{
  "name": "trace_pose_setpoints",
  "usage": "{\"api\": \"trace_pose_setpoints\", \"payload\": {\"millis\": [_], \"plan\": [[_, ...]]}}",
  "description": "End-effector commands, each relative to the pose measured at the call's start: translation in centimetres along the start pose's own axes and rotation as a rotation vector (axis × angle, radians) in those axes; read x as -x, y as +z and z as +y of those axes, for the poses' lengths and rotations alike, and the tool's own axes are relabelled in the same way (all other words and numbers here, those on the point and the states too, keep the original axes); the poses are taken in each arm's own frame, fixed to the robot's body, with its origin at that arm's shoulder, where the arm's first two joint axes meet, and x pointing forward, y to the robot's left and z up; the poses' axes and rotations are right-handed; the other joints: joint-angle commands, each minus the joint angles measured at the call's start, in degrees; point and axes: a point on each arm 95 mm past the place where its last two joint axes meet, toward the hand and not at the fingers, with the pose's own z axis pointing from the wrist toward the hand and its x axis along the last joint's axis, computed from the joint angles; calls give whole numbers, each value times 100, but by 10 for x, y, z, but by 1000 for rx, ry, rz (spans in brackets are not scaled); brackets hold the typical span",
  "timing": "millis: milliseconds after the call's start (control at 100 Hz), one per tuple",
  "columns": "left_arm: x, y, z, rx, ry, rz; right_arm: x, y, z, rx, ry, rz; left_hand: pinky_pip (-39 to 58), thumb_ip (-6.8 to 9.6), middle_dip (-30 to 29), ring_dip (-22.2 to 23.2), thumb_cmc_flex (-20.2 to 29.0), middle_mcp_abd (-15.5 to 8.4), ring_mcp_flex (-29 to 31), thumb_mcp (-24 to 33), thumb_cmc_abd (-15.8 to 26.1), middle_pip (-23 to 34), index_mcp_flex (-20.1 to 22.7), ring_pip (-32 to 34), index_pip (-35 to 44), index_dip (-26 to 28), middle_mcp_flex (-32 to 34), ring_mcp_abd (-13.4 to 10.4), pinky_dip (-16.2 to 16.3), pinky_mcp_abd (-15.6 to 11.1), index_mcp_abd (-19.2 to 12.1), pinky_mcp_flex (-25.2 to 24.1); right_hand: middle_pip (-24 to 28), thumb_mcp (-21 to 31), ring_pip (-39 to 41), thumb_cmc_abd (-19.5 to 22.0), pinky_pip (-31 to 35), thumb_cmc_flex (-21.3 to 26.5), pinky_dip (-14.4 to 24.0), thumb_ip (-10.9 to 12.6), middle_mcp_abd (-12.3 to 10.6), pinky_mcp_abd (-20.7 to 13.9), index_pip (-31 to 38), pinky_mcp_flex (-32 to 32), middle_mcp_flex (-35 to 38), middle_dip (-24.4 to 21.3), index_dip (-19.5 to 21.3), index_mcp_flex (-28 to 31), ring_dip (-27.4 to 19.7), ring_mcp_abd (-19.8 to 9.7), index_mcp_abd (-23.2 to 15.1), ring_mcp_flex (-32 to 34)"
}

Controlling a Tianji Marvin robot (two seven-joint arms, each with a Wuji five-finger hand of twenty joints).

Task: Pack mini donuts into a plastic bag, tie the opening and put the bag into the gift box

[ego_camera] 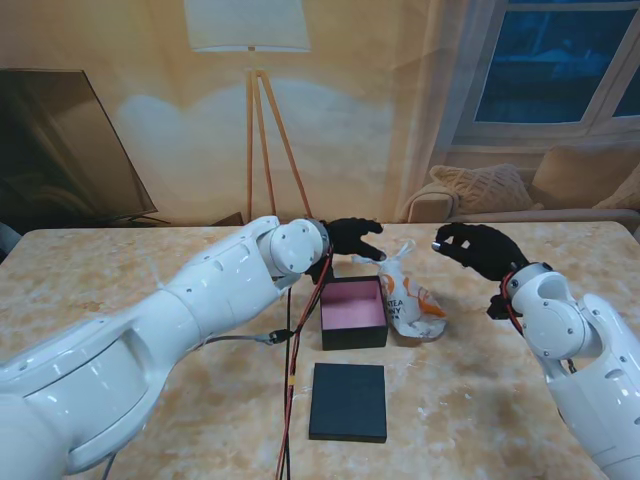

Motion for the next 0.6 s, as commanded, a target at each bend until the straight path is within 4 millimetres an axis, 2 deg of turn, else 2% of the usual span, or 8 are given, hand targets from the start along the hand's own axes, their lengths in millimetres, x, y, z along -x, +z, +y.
{"api": "trace_pose_setpoints", "payload": {"millis": [0, 110, 210, 330, 440, 590], "plan": [[-18, 7, 9, 27, -28, 25, -2, 0, -7, -20, 10, 0, 34, -15, -35, 92, -270, 151, -9, 44, 2, -95, 70, 101, -171, -101, -118, 126, 48, 40, 125, -8, 73, -54, 75, 177, 14, 29, 89, 151, 100, 117, 28, -73, -154, 105, 59, -96, 114, 19, -103, -112], [-18, 15, 14, 44, -48, 9, -2, 0, -7, -23, 12, 0, 90, -41, -82, 87, -450, 225, 59, 254, -156, -131, 112, 132, -273, -158, -78, 206, 87, 110, 267, 45, 77, -56, 85, 180, 19, 27, 96, 151, 90, 127, 32, -69, -153, 108, 61, -90, 115, 22, -105, -103], [-18, 20, 17, 67, -65, -1, -2, 0, -7, -23, 13, 2, 147, -119, -124, 92, -621, 279, 141, 699, -445, -129, 160, 186, -306, -194, -15, 249, 105, 154, 340, 113, 79, -57, 88, 179, 21, 28, 99, 151, 95, 122, 31, -67, -150, 110, 62, -93, 115, 23, -104, -110], [-20, 23, 20, 91, -90, 7, -2, 1, -8, -23, 12, 1, 404, -202, -108, 189, -759, 258, 352, 1154, -776, -29, 226, 360, -301, -227, 98, 241, 176, 178, 283, 236, 80, -58, 94, 176, 24, 30, 103, 151, 91, 121, 31, -57, -150, 112, 62, -93, 117, 29, -100, -109], [-23, 25, 22, 117, -111, 18, -2, 2, -8, -24, 13, 0, 682, -286, -59, 400, -779, 216, 665, 1607, -1170, 135, 377, 630, -259, -235, 329, 183, 249, 191, 239, 373, 82, -57, 97, 170, 20, 37, 104, 151, 97, 118, 33, -67, -152, 115, 63, -90, 117, 22, -102, -117], [-26, 26, 24, 130, -57, 45, -2, 2, -8, -24, 13, -2, 1115, -410, 75, 834, -654, 124, 1031, 2144, -1660, 404, 658, 1050, -147, -224, 612, 14, 392, 167, 132, 577, 81, -54, 103, 159, 23, 51, 109, 151, 104, 117, 37, -66, -163, 116, 65, -85, 118, 27, -99, -120]]}}
